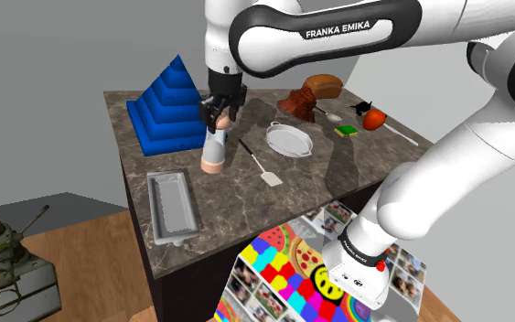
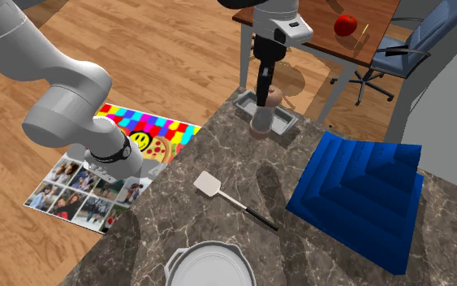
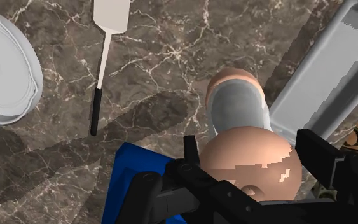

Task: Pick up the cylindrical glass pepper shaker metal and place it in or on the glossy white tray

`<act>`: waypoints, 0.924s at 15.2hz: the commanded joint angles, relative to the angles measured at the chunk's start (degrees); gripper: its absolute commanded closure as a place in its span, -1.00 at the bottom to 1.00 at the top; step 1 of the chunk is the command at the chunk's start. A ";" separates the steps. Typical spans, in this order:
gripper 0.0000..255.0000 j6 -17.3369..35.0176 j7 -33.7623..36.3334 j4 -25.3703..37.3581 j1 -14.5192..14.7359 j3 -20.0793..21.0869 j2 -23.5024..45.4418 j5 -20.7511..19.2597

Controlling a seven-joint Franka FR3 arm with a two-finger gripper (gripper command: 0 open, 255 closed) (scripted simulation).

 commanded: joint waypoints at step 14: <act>1.00 -15.85 13.46 22.91 6.05 8.49 10.32 -2.68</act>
